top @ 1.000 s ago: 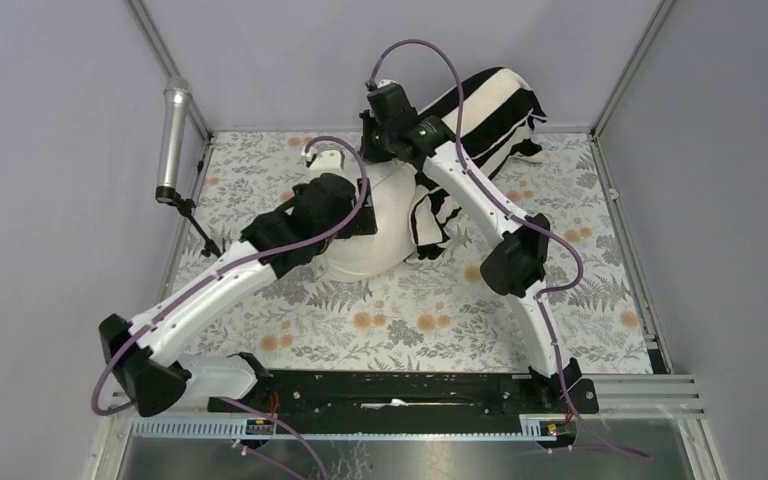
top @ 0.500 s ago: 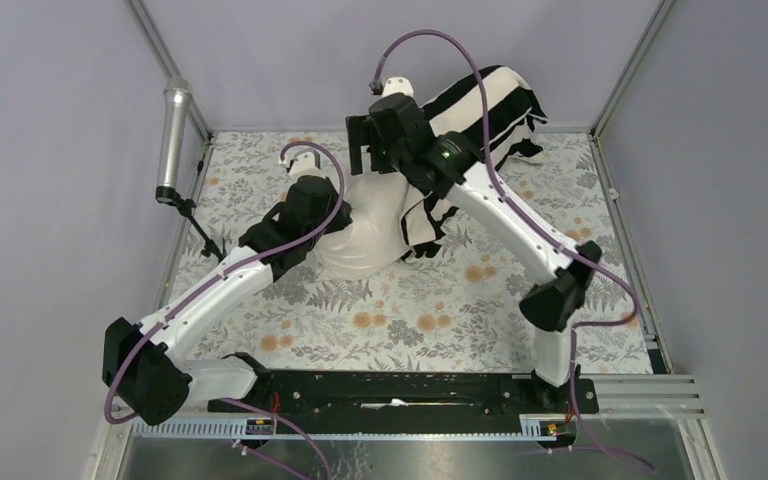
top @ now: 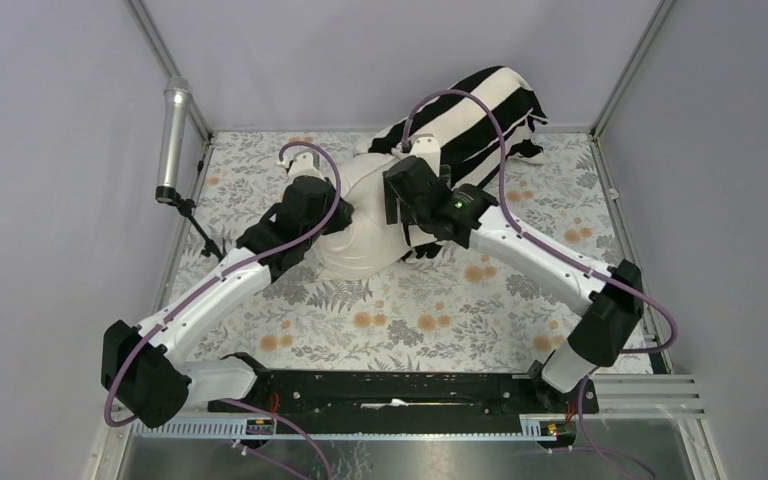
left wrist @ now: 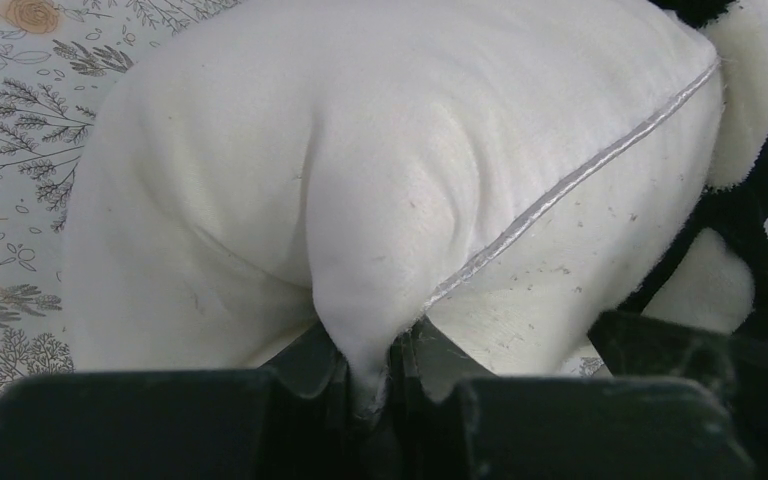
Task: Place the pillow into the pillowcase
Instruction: Stuff the pillow into the pillowcase.
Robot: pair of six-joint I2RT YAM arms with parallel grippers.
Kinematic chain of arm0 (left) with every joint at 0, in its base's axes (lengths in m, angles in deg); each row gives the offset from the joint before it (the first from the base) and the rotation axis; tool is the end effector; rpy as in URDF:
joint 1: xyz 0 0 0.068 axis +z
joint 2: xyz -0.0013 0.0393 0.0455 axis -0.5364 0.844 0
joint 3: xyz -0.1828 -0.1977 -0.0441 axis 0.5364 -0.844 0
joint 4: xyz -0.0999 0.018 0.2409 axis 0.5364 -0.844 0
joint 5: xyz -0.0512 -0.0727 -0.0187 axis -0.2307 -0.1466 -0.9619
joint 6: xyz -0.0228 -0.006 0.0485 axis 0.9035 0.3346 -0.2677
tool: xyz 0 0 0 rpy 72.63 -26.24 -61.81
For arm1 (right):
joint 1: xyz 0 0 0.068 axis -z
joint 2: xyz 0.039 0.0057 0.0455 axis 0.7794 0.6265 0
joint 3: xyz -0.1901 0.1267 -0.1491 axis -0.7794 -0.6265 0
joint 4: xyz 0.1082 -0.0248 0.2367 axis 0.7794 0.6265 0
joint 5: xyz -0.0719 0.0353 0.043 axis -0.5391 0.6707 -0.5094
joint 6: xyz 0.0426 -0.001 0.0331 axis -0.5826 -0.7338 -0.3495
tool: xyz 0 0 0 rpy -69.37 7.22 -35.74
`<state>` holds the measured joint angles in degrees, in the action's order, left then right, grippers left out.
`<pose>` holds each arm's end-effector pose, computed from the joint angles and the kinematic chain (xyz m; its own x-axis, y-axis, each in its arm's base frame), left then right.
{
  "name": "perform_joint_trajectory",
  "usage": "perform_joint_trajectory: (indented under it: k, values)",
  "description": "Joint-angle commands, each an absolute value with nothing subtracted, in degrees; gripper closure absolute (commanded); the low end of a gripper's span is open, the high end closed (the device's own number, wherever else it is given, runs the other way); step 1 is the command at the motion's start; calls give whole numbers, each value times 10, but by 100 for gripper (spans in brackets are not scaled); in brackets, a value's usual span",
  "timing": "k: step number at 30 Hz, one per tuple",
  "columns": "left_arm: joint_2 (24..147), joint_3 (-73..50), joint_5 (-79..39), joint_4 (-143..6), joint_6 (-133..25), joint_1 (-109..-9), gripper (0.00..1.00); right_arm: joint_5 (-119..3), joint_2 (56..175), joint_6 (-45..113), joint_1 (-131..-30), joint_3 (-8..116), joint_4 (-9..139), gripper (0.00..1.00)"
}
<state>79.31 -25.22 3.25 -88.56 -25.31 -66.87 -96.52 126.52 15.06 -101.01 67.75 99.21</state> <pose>0.2320 -0.1481 0.3204 -0.5378 -0.3947 -0.7450 0.0132 0.8796 -0.4756 0.2465 0.2638 0.3620 -0.5251 -0.0448 -0.8499 -0.1898 0.9796 0.0656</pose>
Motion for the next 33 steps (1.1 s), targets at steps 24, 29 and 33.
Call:
perform_joint_trajectory:
  k: [24,29,33]
  values:
    - [768,-207,-159,-761,-93,-749,100,-1055,1281,222,-1222,1023,1014,100]
    - [755,-213,-194,-752,4,-763,100,-933,1371,213,-1128,1220,1124,100]
    - [760,-269,-222,-724,50,-722,100,-837,1461,196,-1046,1259,1146,100]
